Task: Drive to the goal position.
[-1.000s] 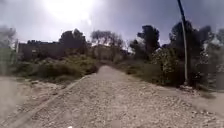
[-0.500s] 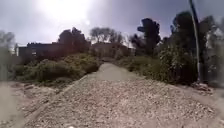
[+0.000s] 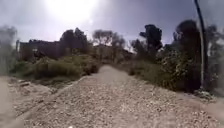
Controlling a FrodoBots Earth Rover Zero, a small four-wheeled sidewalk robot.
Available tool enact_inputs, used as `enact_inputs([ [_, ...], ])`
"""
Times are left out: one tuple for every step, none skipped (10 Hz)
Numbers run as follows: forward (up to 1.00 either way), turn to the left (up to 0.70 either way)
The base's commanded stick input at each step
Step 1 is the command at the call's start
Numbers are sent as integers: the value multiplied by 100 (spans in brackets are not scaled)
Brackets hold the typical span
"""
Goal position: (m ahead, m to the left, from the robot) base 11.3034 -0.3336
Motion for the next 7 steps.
enact_inputs([
  [70,0],
  [70,0],
  [70,0],
  [70,0],
  [70,0],
  [70,0],
  [70,0],
])
